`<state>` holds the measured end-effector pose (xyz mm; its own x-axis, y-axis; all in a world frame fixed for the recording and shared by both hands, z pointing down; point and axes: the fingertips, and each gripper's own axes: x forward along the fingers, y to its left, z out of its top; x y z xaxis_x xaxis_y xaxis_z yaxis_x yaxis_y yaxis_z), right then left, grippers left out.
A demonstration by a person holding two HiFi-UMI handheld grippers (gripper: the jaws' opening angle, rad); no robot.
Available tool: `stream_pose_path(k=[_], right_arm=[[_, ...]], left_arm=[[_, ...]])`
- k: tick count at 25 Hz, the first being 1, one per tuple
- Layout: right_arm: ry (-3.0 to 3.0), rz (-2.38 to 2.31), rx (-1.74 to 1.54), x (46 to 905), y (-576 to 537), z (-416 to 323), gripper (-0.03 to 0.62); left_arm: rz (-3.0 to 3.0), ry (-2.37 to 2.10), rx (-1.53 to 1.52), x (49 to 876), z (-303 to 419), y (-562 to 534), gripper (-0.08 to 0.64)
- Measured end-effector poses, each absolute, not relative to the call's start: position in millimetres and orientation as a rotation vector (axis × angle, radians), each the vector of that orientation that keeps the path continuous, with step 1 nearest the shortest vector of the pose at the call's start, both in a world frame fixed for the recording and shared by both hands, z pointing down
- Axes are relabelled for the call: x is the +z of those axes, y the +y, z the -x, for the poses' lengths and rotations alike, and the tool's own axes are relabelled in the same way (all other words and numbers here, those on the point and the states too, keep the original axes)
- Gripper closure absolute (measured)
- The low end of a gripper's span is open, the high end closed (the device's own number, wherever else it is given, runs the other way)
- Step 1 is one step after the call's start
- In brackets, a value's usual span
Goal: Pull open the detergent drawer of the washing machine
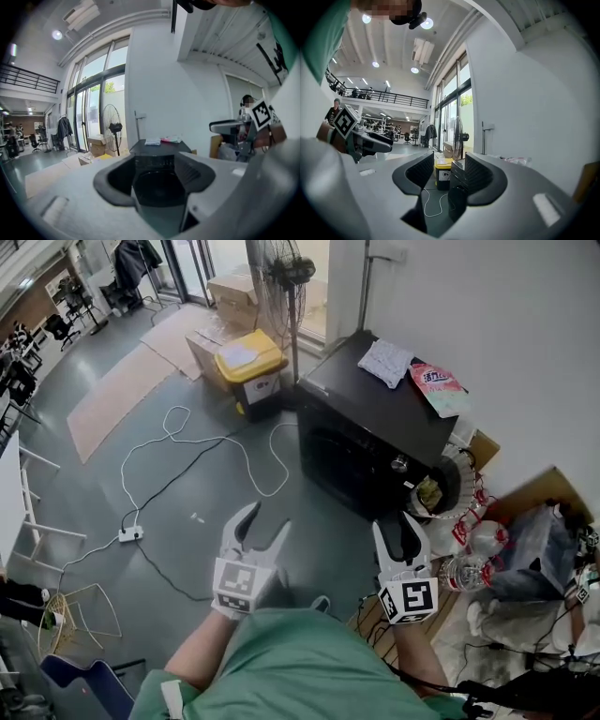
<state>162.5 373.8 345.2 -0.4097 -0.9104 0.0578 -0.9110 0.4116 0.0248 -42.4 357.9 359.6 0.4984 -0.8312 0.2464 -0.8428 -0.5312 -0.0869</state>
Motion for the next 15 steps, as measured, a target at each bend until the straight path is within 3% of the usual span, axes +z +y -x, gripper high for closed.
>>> stream_pose_path(k=[15], right_arm=[[-2.506,-1.719,0.06,354.7,281.3,-168.4,0.402]], left_arm=[[-2.669,-1.36,0.364,388.1,35.5,248.5,0.305]])
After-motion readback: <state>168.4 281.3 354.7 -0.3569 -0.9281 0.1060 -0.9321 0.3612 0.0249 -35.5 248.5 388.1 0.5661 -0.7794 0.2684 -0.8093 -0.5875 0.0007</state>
